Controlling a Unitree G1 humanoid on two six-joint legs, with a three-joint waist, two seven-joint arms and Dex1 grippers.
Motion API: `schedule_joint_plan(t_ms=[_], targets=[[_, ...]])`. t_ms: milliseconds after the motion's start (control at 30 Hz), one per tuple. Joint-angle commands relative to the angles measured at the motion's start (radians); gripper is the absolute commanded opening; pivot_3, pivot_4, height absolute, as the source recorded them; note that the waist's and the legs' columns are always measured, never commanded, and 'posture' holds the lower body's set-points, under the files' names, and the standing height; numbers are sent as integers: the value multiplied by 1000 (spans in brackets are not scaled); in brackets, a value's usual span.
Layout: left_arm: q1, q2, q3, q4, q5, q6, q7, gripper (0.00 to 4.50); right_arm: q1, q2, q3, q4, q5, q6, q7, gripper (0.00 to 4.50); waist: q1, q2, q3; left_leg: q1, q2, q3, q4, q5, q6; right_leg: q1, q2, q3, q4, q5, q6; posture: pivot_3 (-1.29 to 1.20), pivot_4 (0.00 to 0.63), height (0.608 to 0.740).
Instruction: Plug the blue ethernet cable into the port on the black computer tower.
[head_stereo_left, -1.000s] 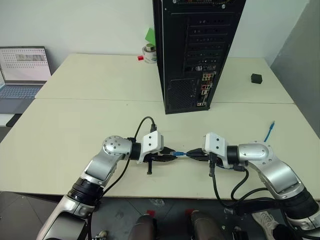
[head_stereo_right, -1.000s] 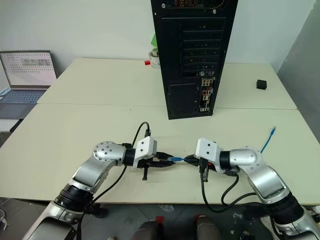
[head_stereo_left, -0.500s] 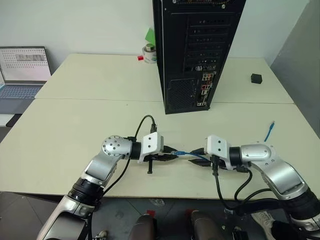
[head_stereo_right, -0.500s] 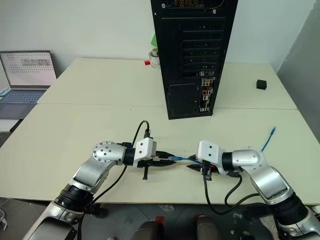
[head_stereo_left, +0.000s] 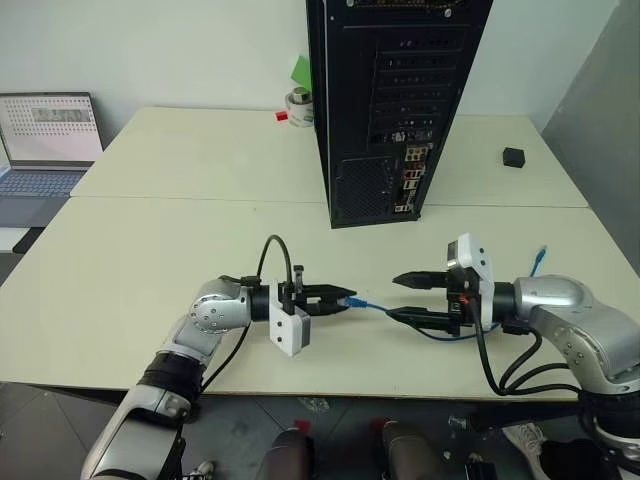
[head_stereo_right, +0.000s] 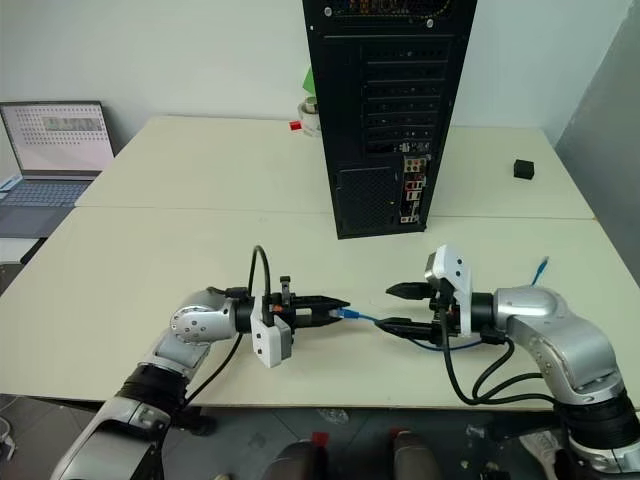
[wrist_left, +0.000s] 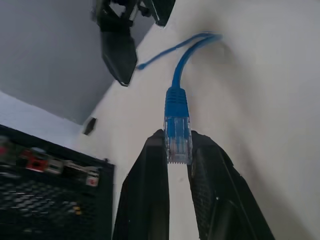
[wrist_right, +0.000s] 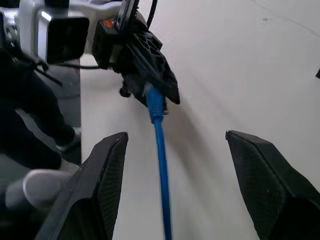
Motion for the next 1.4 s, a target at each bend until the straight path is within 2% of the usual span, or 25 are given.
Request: schedule_joint_plan(t_ms=[33, 233, 600, 700, 800, 867, 1100, 1367, 1400], targets=[[-29, -2, 55, 63, 126, -129, 151, 272, 0, 57, -30, -57, 84, 70, -85, 3313, 0, 0, 0, 0, 0, 0, 0, 0, 0, 0, 0, 0, 0, 0, 0, 0, 150, 740], [-43, 4, 67, 88, 247, -180, 298, 272, -16, 157, -2, -48, 114, 94, -174, 3313, -1, 0, 0, 0, 0, 0, 0, 0, 0, 0, 1, -1, 0, 0, 0, 0, 150, 740], [-54, 30, 41, 70, 353, -167, 458, 272, -51, 223, 53, -15, 105, 89, -212, 3313, -1, 0, 0, 0, 0, -1, 0, 0, 0, 0, 2, -2, 1, 0, 0, 0, 150, 740], [-54, 35, 34, 62, 361, -163, 483, 272, -54, 232, 59, -3, 97, 81, -217, 2829, -1, 0, 0, 0, 0, -1, 0, 0, 0, 0, 2, -2, 1, 0, 0, 0, 150, 740], [-53, 42, 26, 57, 370, -160, 502, 272, -56, 239, 61, 6, 92, 73, -222, 2011, -1, 0, 0, 0, 0, -1, 0, 0, 0, 0, 2, -2, 1, 0, 0, 0, 150, 740], [-52, 45, 21, 54, 372, -157, 511, 272, -59, 244, 62, 12, 91, 69, -227, 1709, -1, 0, 0, 0, 0, -1, 0, 0, 0, 0, 2, -2, 1, 0, 0, 0, 150, 740], [-49, 55, 4, 42, 376, -146, 542, 272, -62, 247, 70, 26, 83, 54, -229, 81, -2, 0, 0, 0, 0, -1, 0, 0, 0, 0, 2, -2, 1, 0, 0, 0, 150, 740], [-42, 62, -30, 39, 339, -123, 540, 272, -75, 242, 62, 39, 91, 56, -225, 5, -2, 0, 0, 0, 0, -1, 0, 0, 0, 0, 2, -2, 1, 0, 0, 0, 150, 740], [-41, 63, -35, 39, 317, -119, 536, 622, -77, 238, 61, 41, 92, 58, -222, 5, -2, 0, 0, 0, 0, -1, 0, 0, 0, 0, 2, -2, 1, 0, 0, 0, 150, 740]])
